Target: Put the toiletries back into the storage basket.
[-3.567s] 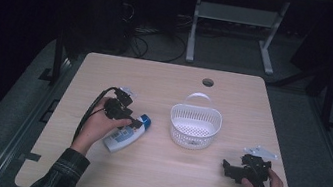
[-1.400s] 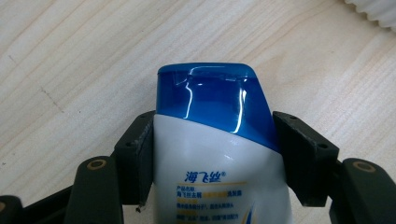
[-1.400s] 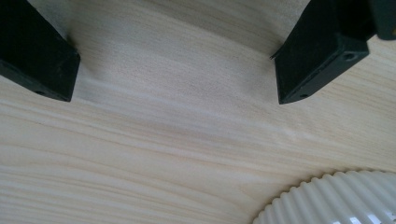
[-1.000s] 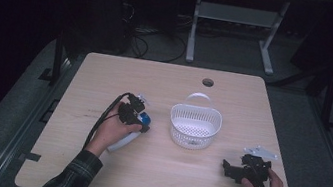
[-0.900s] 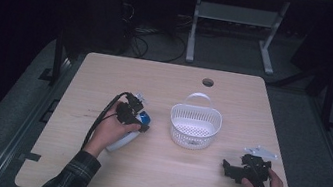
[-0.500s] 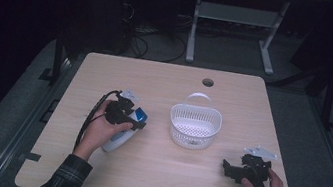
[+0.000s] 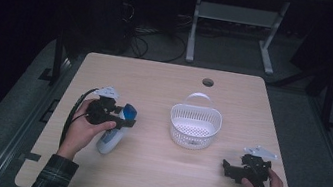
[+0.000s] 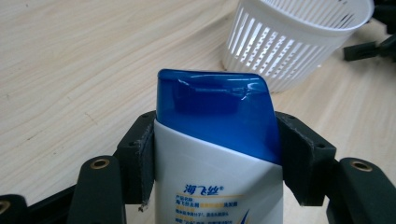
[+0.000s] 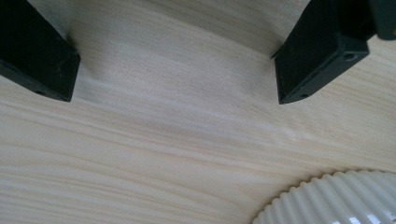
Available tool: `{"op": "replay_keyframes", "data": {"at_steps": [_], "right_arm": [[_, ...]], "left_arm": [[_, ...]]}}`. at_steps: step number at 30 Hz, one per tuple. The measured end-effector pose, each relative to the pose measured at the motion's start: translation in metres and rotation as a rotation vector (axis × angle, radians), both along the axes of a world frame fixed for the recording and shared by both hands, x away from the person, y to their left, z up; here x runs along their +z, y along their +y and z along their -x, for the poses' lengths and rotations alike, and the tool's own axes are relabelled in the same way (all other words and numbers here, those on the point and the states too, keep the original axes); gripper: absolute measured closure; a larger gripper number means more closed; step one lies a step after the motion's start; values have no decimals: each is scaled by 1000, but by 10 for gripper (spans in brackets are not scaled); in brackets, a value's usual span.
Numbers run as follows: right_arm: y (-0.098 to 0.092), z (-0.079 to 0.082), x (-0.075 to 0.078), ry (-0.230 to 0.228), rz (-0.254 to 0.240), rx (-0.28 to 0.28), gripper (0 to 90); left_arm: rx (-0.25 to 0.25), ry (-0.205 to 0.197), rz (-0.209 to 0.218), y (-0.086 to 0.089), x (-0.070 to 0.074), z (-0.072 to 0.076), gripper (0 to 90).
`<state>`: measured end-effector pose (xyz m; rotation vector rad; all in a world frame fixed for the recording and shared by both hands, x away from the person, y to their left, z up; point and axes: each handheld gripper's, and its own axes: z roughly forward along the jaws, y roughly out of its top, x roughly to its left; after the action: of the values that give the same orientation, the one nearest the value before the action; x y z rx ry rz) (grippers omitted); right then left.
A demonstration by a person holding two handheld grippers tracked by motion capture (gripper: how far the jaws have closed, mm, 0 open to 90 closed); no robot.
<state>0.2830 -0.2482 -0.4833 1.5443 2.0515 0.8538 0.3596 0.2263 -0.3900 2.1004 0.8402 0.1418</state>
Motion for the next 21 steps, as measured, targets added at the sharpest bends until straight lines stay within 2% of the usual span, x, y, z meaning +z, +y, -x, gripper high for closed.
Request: {"op": "replay_keyframes", "data": {"at_steps": [1,2,11,18,21], "right_arm": [[0,0,0,0,0,0,0],[0,0,0,0,0,1,0],[0,0,0,0,0,0,0],[0,0,0,0,0,1,0],[0,0,0,0,0,1,0]], "left_arm": [[0,0,0,0,0,0,365],[0,-9,22,6,2,4,365],[-25,-45,109,27,9,12,368],[-34,-70,162,34,14,15,370],[-37,-84,169,34,17,16,370]]}}
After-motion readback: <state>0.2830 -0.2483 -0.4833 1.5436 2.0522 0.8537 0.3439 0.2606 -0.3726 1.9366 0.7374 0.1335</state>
